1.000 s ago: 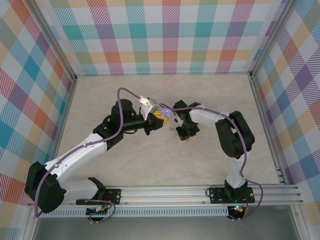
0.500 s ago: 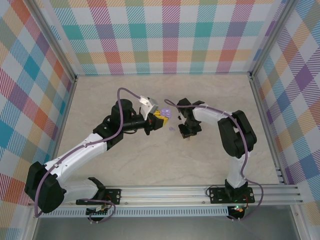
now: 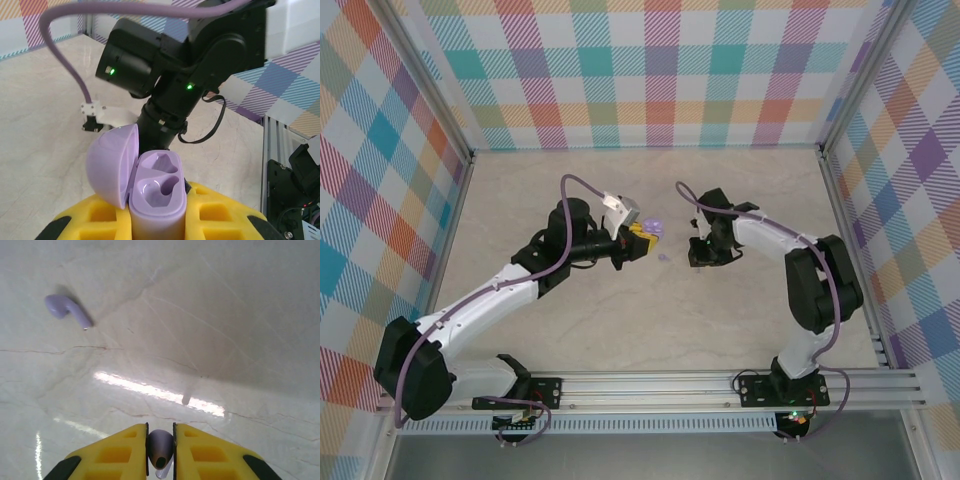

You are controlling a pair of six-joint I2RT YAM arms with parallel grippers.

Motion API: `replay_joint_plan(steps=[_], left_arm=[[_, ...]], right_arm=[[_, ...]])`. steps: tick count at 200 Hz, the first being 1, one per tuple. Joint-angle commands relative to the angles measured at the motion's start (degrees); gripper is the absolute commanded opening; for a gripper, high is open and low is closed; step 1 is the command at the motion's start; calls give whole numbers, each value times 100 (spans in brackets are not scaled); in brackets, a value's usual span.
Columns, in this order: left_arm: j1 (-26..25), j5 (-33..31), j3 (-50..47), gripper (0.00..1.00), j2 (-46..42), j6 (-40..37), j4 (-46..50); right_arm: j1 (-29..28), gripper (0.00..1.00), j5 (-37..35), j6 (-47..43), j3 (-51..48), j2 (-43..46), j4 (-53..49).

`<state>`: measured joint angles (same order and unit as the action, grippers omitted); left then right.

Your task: Insert the wireless bluetooth earbuds into the charging case

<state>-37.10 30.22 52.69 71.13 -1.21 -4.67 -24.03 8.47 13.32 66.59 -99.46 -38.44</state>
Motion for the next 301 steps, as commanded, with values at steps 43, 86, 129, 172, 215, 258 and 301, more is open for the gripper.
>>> replay_joint_plan(steps=[43, 86, 129, 172, 215, 258, 301], left_arm=[[-95, -316, 150, 7, 169, 254, -162], [-91, -490, 124, 7, 259, 403, -231], [-95, -508, 31, 6, 307, 523, -492], [-95, -192, -31, 6, 404, 502, -759], [-91, 272, -149, 7, 486, 352, -1202], [-103, 540, -195, 7, 540, 264, -1583], [-136, 865, -202, 7, 616, 171, -1900]], right_arm=[[237, 19, 885, 271, -407, 1121, 569], [265, 19, 1139, 363, -386, 1813, 602], [267, 20, 1399, 425, -176, 2535, 668], [260, 20, 1845, 474, 199, 2975, 831], [184, 20, 2156, 675, 254, 3345, 1488], [-275, 21, 1671, 628, 121, 3668, 1976], [-621, 20, 1322, 521, 30, 3802, 2220]])
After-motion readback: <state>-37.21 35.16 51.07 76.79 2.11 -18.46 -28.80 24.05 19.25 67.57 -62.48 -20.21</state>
